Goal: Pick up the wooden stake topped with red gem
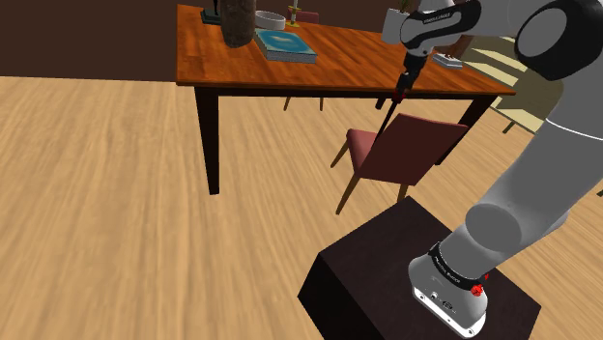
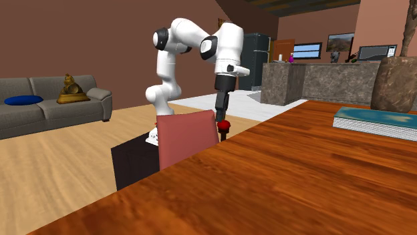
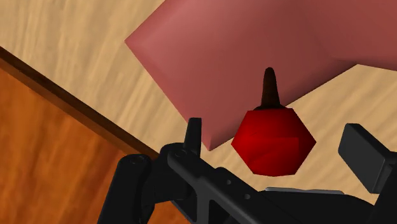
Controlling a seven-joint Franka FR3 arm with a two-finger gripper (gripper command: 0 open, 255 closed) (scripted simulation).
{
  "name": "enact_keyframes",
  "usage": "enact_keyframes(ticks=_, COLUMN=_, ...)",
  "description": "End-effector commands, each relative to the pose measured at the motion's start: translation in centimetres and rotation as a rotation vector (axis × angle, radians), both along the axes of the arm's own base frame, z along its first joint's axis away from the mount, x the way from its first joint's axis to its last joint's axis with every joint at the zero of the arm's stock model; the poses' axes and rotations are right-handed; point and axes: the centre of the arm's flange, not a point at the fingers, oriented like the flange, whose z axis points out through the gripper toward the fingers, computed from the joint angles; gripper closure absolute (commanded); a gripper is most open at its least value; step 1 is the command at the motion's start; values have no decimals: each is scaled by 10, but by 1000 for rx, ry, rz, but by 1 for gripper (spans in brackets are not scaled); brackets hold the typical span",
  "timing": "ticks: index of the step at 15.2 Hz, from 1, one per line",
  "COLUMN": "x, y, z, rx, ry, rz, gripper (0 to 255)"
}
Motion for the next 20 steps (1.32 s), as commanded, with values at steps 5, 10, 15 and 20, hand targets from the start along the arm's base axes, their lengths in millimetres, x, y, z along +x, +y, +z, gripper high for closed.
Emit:
enact_keyframes(ticks=5, x=1, y=1, z=-29, rx=-1, ry=0, rz=1, gripper=0)
enact_keyframes(ticks=10, x=1, y=2, z=-29, rx=-1, ry=0, rz=1, gripper=255)
enact_keyframes(ticks=15, x=1, y=2, z=-28, rx=-1, ry=0, rz=1, gripper=255)
enact_keyframes(ticks=20, x=1, y=1, z=-8, rx=-1, ry=0, rz=1, gripper=255)
